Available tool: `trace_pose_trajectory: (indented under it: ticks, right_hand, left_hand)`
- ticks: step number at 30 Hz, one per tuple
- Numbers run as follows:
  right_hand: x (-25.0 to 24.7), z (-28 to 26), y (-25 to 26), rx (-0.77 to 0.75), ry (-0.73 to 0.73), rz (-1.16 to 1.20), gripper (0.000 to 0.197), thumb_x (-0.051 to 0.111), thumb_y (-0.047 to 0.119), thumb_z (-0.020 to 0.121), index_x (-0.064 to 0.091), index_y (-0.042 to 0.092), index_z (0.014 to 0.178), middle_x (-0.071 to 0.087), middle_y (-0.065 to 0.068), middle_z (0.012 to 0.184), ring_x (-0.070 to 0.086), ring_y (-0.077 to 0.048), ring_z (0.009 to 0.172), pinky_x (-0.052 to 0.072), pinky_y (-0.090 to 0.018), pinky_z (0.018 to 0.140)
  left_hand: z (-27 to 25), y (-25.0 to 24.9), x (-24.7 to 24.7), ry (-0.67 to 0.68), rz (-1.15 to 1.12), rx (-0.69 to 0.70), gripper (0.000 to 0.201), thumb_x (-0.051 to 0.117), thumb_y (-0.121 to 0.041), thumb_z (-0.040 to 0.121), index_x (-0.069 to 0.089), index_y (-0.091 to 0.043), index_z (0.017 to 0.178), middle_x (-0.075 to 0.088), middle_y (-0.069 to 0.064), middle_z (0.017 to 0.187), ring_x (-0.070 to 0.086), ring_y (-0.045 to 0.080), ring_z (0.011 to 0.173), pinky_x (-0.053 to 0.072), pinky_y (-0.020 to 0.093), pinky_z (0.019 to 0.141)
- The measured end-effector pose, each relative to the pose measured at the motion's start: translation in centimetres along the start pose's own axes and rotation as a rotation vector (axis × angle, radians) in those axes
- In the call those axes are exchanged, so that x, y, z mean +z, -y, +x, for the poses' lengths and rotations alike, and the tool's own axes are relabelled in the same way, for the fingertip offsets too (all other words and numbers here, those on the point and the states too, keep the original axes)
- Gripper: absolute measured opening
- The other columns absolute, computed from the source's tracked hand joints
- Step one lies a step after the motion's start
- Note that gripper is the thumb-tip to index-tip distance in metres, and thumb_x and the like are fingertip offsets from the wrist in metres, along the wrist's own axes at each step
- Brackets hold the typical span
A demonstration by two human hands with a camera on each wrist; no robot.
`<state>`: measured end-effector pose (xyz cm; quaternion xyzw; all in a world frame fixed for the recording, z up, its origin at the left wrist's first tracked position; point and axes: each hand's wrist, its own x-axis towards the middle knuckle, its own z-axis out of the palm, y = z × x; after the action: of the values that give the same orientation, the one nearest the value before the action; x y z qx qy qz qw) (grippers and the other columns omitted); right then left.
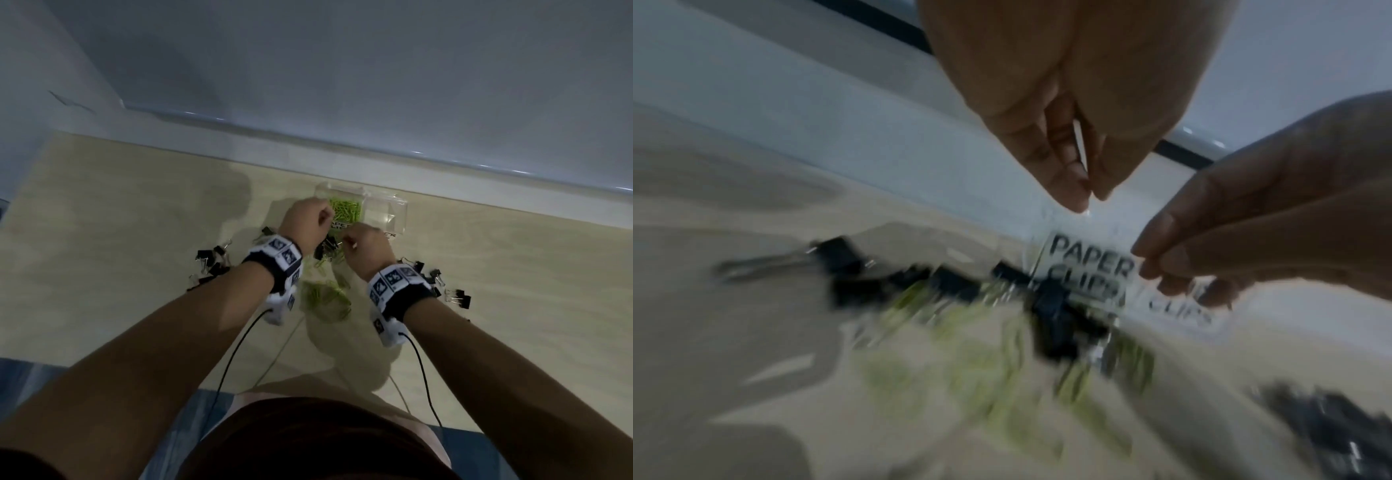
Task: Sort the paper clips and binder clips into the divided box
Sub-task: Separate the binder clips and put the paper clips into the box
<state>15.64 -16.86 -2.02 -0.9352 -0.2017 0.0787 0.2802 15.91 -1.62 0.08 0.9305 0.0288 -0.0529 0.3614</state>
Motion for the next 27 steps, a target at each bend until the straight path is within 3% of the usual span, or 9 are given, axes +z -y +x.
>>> trace_pose_trajectory:
  ticks: [3,5,10,14,20,23,27]
  right_hand:
    - [1.2,-0.3,0.7,0.027,0.19,-0.102,0.034,0.048,0.002,0.082,0.064,0.009,0.112,0.064,-0.014,0.112,0.061,-0.031,0.097,0.051,-0.036,0.084]
    - [1.6,-0.2,0.7,0.06,0.24,-0.107,0.037,0.049,0.006,0.085,0.058,0.01,0.121,0.059,-0.012,0.123,0.058,-0.03,0.107,0.05,-0.038,0.091]
    - [2.6,-0.4,0.1,0.043,0.221,-0.158,0.024,0.053,0.001,0.083,0.064,0.005,0.104,0.062,-0.014,0.104,0.055,-0.033,0.101,0.05,-0.04,0.081]
    - [2.6,-0.8,-0.5,0.073,0.224,-0.122,0.032,0.054,0.0,0.082,0.063,0.009,0.111,0.061,-0.014,0.105,0.051,-0.033,0.103,0.048,-0.039,0.084]
    - [2.5,-0.4,-0.4,0.154,0.33,-0.125,0.028,0.055,0.011,0.086,0.061,0.014,0.113,0.058,-0.012,0.11,0.049,-0.031,0.107,0.046,-0.041,0.091]
    - [2.4,-0.5,-0.4,0.143,0.317,-0.143,0.029,0.053,0.007,0.085,0.062,0.014,0.111,0.059,-0.012,0.108,0.052,-0.031,0.104,0.046,-0.041,0.09]
    - [2.2,-1.4,-0.8,0.142,0.229,-0.127,0.027,0.047,0.002,0.088,0.062,0.009,0.11,0.062,-0.014,0.102,0.053,-0.032,0.098,0.048,-0.041,0.084]
  left_hand:
    - [-2.6,2.3,1.8,0.121,0.094,-0.029,0.016,0.063,-0.014,0.084,0.065,-0.008,0.099,0.065,0.008,0.099,0.061,0.024,0.09,0.05,0.033,0.078]
    - [-3.5,3.2,2.9,0.194,0.154,-0.024,0.027,0.064,-0.016,0.082,0.063,-0.007,0.108,0.061,0.012,0.11,0.058,0.029,0.099,0.048,0.037,0.083]
    - [-4.3,3.9,3.5,0.222,0.198,0.031,0.029,0.063,-0.014,0.083,0.062,-0.004,0.11,0.06,0.014,0.115,0.054,0.033,0.106,0.044,0.037,0.086]
    - [-5.1,5.2,2.8,0.237,0.13,0.057,0.028,0.071,-0.022,0.078,0.064,-0.005,0.1,0.061,0.011,0.11,0.056,0.029,0.103,0.044,0.032,0.085]
    - [-7.9,7.8,0.0,0.081,0.014,-0.022,0.022,0.07,-0.028,0.08,0.061,-0.019,0.097,0.051,-0.006,0.109,0.046,0.011,0.104,0.038,0.027,0.089]
    - [-9.6,10.4,-1.0,-0.029,0.037,-0.068,0.026,0.07,-0.031,0.079,0.061,-0.016,0.098,0.055,0.001,0.107,0.05,0.019,0.101,0.044,0.036,0.087]
    - [-10.2,12.0,-1.2,-0.004,0.227,-0.132,0.038,0.07,-0.034,0.079,0.059,-0.015,0.11,0.051,0.009,0.116,0.046,0.029,0.111,0.041,0.043,0.096]
